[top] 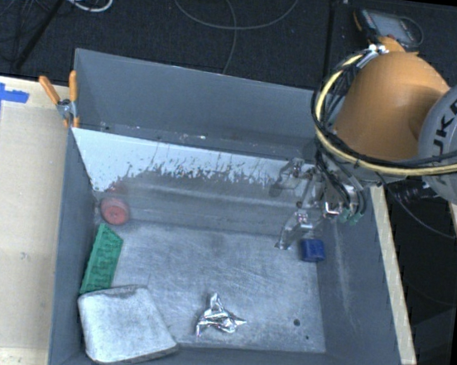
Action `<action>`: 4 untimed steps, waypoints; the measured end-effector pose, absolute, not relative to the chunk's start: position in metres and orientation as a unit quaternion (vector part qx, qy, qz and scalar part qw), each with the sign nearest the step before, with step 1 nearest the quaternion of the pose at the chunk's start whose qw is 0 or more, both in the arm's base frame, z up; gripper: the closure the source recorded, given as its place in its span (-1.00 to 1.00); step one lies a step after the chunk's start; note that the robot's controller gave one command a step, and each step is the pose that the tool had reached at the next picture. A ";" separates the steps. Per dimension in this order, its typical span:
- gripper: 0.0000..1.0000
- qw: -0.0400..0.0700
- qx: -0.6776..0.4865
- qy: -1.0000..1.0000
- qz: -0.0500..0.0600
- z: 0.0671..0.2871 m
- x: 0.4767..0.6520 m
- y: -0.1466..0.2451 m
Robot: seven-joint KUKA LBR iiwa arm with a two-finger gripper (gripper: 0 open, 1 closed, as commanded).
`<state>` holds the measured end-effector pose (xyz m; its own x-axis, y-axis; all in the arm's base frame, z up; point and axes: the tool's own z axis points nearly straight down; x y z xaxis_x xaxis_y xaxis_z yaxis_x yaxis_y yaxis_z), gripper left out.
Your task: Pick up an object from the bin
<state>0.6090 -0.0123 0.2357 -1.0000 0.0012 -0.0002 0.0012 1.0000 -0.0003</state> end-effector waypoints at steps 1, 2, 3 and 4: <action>-1.00 -0.007 -0.009 1.000 0.000 0.138 0.543 -0.047; -1.00 -0.001 -0.128 0.992 0.001 0.073 0.502 0.011; 1.00 -0.003 -0.128 0.992 0.000 0.075 0.501 0.010; 1.00 0.004 -0.146 0.989 -0.001 0.236 0.506 -0.006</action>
Offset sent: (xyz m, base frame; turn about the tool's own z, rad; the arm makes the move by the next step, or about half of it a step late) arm -0.0616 -0.0335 -0.0920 -0.0238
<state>0.5055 -0.0057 0.2361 -0.9573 -0.2890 -0.0081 -0.2889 0.9573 -0.0027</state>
